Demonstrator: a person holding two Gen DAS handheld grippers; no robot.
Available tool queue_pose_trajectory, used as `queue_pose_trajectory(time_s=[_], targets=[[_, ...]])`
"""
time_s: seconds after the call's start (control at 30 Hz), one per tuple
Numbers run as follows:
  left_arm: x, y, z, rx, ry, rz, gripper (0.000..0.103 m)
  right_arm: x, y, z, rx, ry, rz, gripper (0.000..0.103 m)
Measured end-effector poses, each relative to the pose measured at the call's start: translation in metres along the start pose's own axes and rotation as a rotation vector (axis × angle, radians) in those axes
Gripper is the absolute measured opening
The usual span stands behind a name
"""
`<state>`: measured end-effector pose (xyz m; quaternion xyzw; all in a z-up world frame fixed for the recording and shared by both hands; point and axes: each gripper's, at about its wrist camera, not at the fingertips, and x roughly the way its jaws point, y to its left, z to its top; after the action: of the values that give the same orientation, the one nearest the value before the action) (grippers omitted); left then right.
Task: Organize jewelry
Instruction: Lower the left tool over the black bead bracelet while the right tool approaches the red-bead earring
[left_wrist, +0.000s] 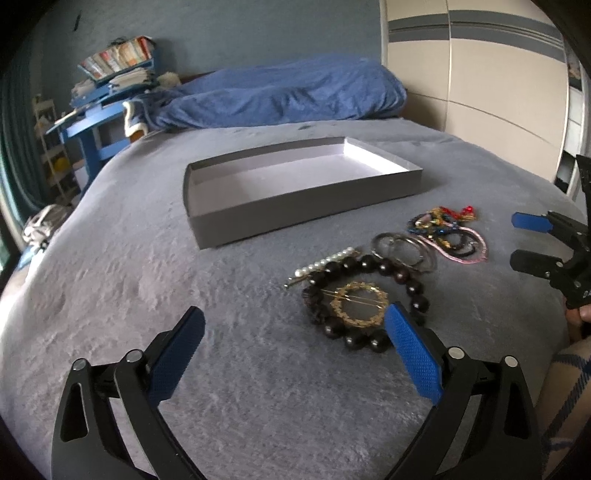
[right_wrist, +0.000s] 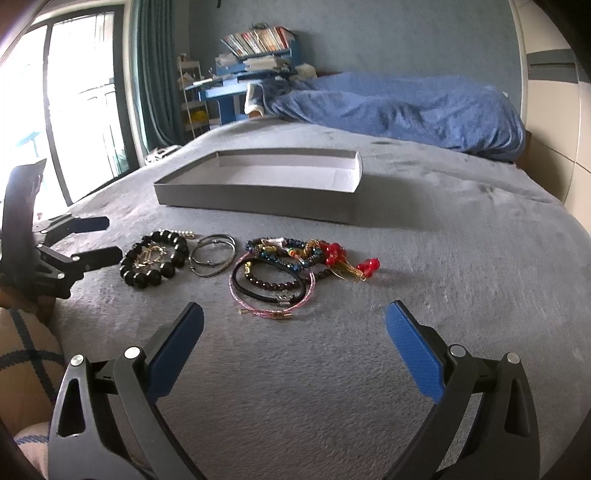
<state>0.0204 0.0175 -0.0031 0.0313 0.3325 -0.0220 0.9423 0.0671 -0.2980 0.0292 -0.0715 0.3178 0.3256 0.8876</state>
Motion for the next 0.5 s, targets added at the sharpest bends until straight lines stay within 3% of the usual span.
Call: queue_pose_trajectory(time_s=[0.23, 0.37, 0.5], targets=[[0.008, 0.008, 0.01, -0.04, 0.041, -0.009, 0.093, 0.001, -0.008, 0.008, 0.044, 0.01, -0.016, 0.098], [0.023, 0.008, 0.015, -0.041, 0.12, -0.031, 0.067, 0.002, -0.009, 0.012, 0.045, 0.007, -0.022, 0.098], [0.031, 0.002, 0.017, -0.03, 0.14, -0.046, 0.053, 0.003, -0.008, 0.015, 0.033, 0.003, -0.024, 0.098]])
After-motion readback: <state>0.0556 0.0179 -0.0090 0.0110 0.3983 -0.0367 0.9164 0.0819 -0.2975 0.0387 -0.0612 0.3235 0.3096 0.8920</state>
